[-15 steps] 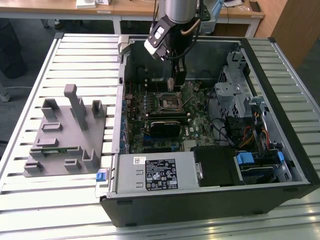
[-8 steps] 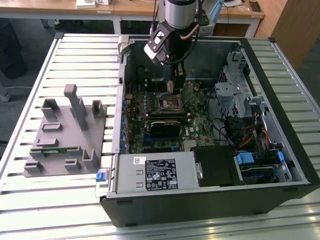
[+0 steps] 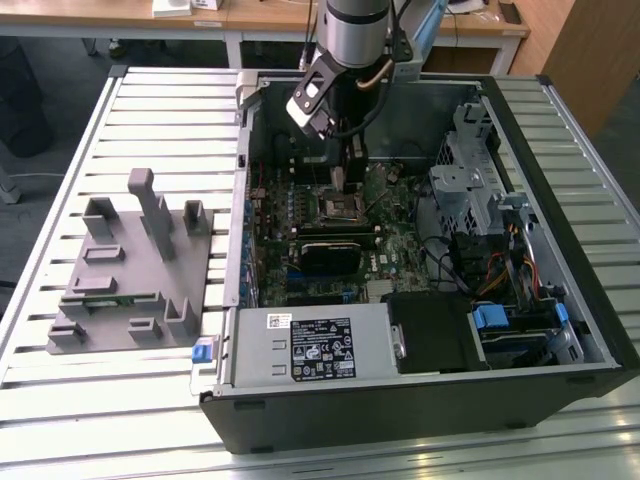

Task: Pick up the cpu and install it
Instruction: 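Place the cpu into insertion slot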

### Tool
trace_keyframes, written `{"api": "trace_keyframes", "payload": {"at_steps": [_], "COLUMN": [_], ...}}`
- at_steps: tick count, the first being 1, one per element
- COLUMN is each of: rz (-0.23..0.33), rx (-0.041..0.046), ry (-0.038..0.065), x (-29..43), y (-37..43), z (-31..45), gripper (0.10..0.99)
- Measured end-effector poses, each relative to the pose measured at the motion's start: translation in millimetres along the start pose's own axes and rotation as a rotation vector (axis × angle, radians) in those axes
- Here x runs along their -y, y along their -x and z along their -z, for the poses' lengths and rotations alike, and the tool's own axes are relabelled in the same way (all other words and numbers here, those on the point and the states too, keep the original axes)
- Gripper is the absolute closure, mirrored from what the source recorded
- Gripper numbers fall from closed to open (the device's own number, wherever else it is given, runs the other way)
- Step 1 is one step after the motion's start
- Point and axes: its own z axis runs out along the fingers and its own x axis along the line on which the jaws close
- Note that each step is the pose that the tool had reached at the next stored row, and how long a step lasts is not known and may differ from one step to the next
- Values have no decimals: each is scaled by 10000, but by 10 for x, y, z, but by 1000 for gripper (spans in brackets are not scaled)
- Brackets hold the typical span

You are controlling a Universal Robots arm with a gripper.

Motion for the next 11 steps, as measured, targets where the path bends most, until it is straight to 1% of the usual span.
{"api": "trace_keyframes", "payload": {"at_steps": [6, 11], "rz": [-13, -59], "rx": [3, 11], "ry": [-1, 0], "x": [4, 9], "y": [-6, -27], "z": [-58, -145], "gripper": [565, 565]}}
